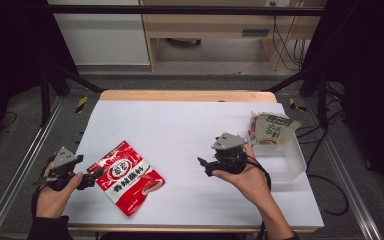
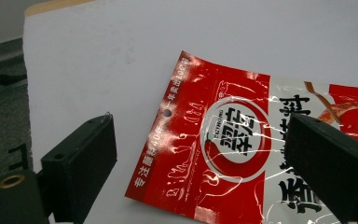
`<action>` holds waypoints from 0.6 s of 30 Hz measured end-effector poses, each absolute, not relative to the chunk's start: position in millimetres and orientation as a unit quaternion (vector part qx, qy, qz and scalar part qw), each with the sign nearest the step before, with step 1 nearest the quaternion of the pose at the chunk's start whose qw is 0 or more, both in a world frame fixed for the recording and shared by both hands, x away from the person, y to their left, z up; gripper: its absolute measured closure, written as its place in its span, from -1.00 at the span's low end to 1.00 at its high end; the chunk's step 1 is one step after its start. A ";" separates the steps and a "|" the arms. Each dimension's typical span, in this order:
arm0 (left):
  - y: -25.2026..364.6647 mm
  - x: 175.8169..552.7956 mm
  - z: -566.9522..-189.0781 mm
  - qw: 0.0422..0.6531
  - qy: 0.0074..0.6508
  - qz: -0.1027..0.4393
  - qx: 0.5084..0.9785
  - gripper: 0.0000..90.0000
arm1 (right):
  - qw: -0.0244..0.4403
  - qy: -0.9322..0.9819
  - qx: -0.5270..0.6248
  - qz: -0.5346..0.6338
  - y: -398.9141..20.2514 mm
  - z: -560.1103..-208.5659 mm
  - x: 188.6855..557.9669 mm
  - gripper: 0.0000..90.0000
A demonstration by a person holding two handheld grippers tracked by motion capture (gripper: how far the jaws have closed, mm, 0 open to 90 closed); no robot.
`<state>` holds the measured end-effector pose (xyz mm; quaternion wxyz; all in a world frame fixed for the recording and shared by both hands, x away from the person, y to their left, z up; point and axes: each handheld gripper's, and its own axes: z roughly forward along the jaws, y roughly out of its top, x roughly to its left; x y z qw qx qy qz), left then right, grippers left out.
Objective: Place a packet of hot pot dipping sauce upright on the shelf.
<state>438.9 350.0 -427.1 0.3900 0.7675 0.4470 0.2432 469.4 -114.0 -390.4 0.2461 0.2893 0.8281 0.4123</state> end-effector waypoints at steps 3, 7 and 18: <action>355.9 439.8 -433.1 0.389 0.457 0.241 0.763 -0.77 | 0.242 0.828 0.295 0.411 -103.3 -406.0 469.0 -0.66; 359.0 443.1 -436.7 0.392 0.464 0.232 0.760 -0.78 | 0.257 0.814 0.315 0.414 -99.1 -426.5 464.9 -0.63; 362.8 451.6 -446.6 0.376 0.459 0.221 0.774 -0.79 | 0.260 0.814 0.328 0.402 -101.4 -444.3 459.6 -0.63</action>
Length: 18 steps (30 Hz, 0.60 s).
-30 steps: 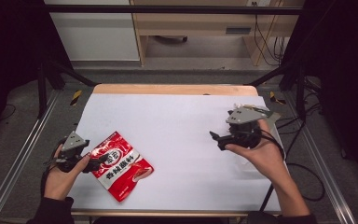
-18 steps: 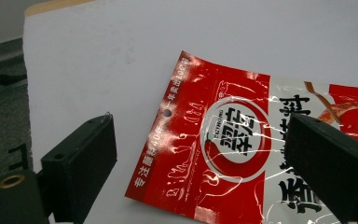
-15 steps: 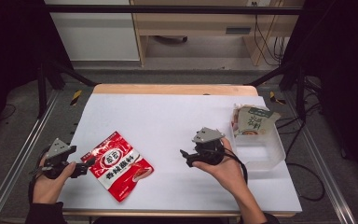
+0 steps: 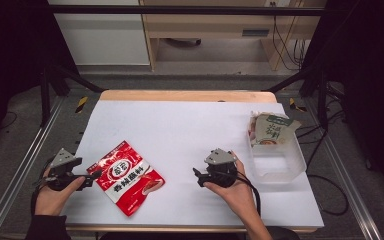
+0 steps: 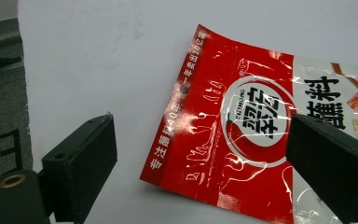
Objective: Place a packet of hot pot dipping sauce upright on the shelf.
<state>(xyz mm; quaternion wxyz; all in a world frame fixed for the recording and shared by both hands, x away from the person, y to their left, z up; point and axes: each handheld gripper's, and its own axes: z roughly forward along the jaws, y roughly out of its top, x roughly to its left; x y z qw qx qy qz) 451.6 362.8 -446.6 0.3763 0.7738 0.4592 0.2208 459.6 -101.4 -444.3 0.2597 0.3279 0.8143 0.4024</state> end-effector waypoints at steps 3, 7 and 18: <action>362.9 455.6 -448.9 0.372 0.459 0.218 0.776 -0.74 | 0.261 0.820 0.328 0.389 -102.8 -448.2 461.7 -0.63; 365.5 458.6 -452.7 0.367 0.469 0.211 0.776 -0.69 | 0.259 0.825 0.325 0.383 -101.1 -450.4 461.9 -0.63; 365.4 461.3 -462.1 0.336 0.476 0.197 0.789 -0.52 | 0.255 0.834 0.317 0.371 -98.3 -453.8 461.7 -0.64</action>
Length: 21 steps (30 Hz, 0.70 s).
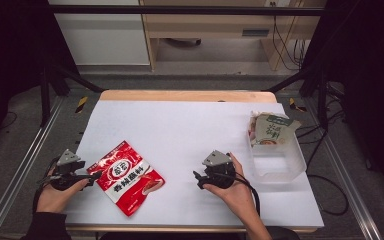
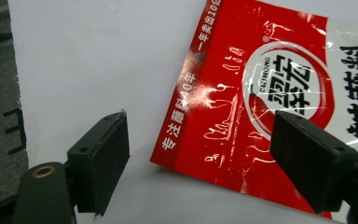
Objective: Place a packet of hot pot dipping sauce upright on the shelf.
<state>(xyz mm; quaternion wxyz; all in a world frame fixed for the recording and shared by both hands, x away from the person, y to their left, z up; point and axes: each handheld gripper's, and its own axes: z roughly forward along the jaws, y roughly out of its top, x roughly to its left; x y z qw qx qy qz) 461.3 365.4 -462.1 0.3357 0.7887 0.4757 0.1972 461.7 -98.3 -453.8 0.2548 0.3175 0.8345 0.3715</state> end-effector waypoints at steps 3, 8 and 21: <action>364.8 461.6 -464.1 0.330 0.477 0.191 0.792 -0.48 | 0.254 0.835 0.317 0.371 -98.2 -453.9 462.0 -0.64; 363.7 461.3 -465.0 0.332 0.478 0.180 0.793 -0.34 | 0.253 0.837 0.315 0.369 -98.2 -454.1 461.3 -0.64; 367.7 455.0 -457.3 0.371 0.484 0.158 0.777 -0.01 | 0.251 0.841 0.313 0.364 -97.6 -455.3 462.1 -0.64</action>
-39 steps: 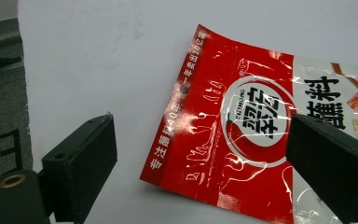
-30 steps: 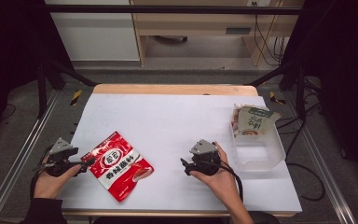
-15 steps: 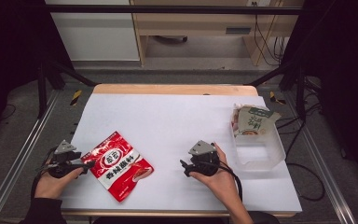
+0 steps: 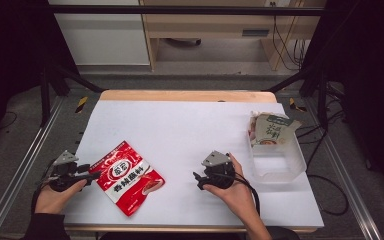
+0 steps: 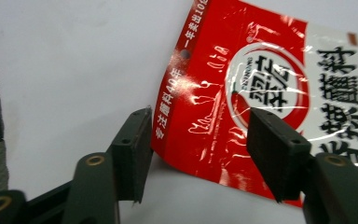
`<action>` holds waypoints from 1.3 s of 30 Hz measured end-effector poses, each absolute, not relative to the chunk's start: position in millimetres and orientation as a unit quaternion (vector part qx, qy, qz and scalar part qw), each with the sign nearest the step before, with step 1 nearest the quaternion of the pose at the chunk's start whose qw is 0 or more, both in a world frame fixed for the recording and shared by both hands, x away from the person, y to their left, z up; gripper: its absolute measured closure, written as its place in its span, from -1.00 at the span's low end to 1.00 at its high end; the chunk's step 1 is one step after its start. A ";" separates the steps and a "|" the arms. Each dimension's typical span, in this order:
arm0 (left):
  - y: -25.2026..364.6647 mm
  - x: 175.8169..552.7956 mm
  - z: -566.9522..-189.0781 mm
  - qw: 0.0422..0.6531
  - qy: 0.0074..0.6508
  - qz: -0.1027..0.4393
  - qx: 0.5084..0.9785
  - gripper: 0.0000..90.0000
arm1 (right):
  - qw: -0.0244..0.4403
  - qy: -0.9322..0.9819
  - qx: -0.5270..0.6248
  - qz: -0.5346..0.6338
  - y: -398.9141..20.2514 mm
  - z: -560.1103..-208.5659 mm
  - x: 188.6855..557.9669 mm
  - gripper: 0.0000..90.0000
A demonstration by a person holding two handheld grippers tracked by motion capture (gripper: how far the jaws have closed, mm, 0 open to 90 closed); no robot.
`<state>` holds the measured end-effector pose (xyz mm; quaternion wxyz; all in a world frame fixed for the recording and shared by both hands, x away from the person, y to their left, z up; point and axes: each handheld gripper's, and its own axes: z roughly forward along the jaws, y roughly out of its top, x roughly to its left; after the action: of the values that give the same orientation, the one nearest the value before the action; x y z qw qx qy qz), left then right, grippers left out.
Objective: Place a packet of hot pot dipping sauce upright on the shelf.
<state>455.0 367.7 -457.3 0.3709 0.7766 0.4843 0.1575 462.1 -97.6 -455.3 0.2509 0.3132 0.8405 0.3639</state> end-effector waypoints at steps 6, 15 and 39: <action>366.0 454.9 -459.2 0.372 0.481 0.123 0.784 0.11 | 0.247 0.847 0.306 0.357 -96.7 -456.9 461.9 -0.65; 365.1 460.7 -459.6 0.363 0.492 0.132 0.780 0.63 | 0.250 0.845 0.309 0.359 -96.4 -456.9 462.9 -0.64; 329.9 453.7 -389.7 0.414 0.404 0.193 0.792 1.00 | 0.244 0.857 0.277 0.360 -85.3 -435.9 462.8 -0.72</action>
<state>453.7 329.9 -389.7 0.4141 0.7925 0.4042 0.1927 462.8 -85.3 -435.9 0.2438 0.2767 0.8571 0.3596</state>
